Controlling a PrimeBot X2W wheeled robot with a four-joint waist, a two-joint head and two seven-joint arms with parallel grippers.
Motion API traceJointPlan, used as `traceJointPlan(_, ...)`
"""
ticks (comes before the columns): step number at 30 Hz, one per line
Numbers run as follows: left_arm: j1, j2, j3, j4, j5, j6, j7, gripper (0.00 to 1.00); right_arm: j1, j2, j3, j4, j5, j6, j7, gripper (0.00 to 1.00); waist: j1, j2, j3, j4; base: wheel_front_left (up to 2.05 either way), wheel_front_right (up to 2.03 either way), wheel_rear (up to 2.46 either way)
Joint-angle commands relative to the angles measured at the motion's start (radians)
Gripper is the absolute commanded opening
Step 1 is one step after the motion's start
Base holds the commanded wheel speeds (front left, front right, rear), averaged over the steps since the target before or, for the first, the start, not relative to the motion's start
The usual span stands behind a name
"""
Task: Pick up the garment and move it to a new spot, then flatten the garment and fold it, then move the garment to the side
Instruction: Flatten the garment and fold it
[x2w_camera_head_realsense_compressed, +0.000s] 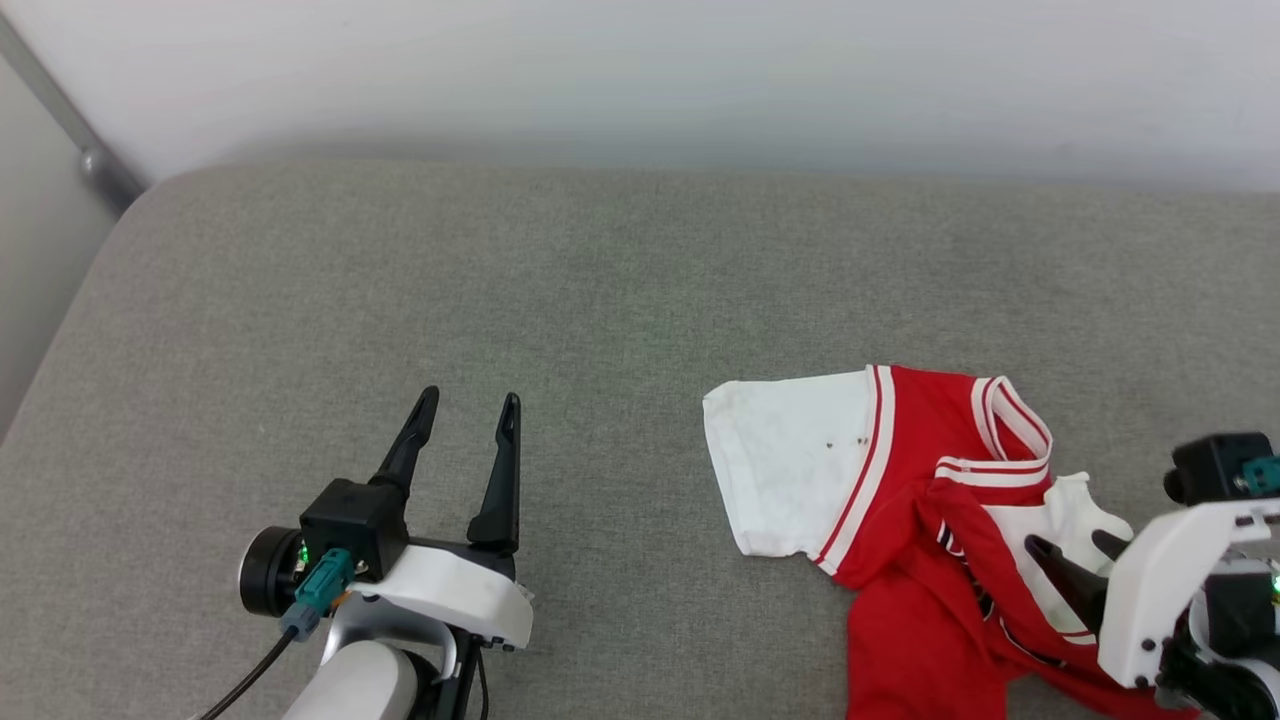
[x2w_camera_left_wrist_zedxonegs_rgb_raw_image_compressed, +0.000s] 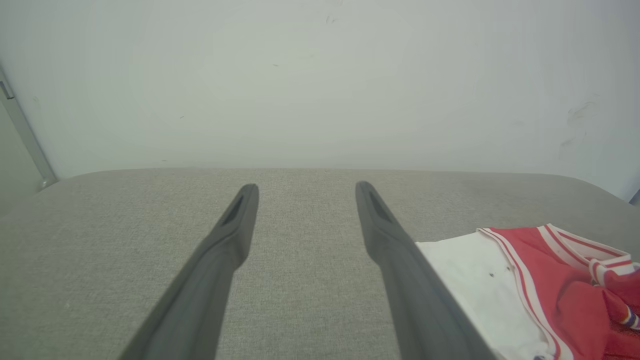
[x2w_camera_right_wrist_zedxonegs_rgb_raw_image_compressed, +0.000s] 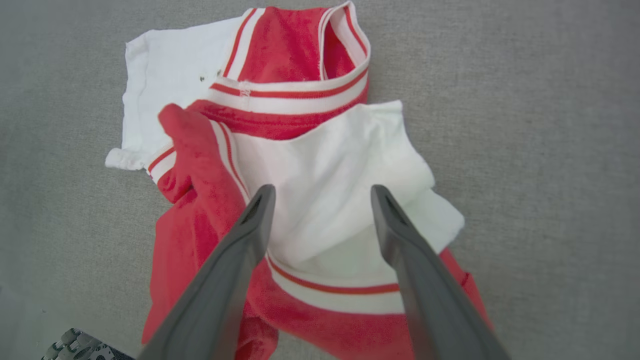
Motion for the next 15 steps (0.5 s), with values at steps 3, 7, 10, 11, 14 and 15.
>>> traceJointPlan(3,-0.025,-0.004,-0.002,-0.001,0.009,-0.006,-0.01,1.0,-0.06,-0.021,0.044,0.046,0.012,0.0,0.045,1.0,0.0001,-0.0001,0.032,0.019,0.0,0.0,0.0)
traceJointPlan(7,-0.031,-0.01,-0.004,0.005,0.008,-0.01,-0.014,1.0,-0.084,-0.022,0.066,0.081,0.018,0.0,0.07,1.0,0.0001,-0.0001,0.044,0.029,0.0,0.0,0.0)
traceJointPlan(10,-0.033,-0.013,-0.004,0.012,0.006,-0.011,-0.016,1.0,-0.093,-0.018,0.075,0.099,0.019,0.0,0.072,0.05,0.0001,-0.0001,0.049,0.033,0.0,0.0,0.0)
traceJointPlan(11,-0.032,-0.014,-0.002,0.014,0.005,-0.01,-0.018,1.0,-0.095,-0.02,0.077,0.101,0.019,0.0,0.072,0.0,0.0001,-0.0001,0.05,0.033,0.0,0.0,0.0)
traceJointPlan(14,-0.028,-0.015,0.001,0.019,0.002,-0.008,-0.02,1.0,-0.1,-0.035,0.073,0.084,0.007,0.0,0.056,0.0,0.0001,-0.0001,0.047,0.029,0.0,0.0,0.0)
traceJointPlan(15,-0.023,-0.015,0.002,0.021,0.002,-0.006,-0.021,1.0,-0.103,-0.038,0.071,0.075,0.004,0.0,0.05,0.0,0.0001,-0.0001,0.044,0.026,0.0,0.0,0.0)
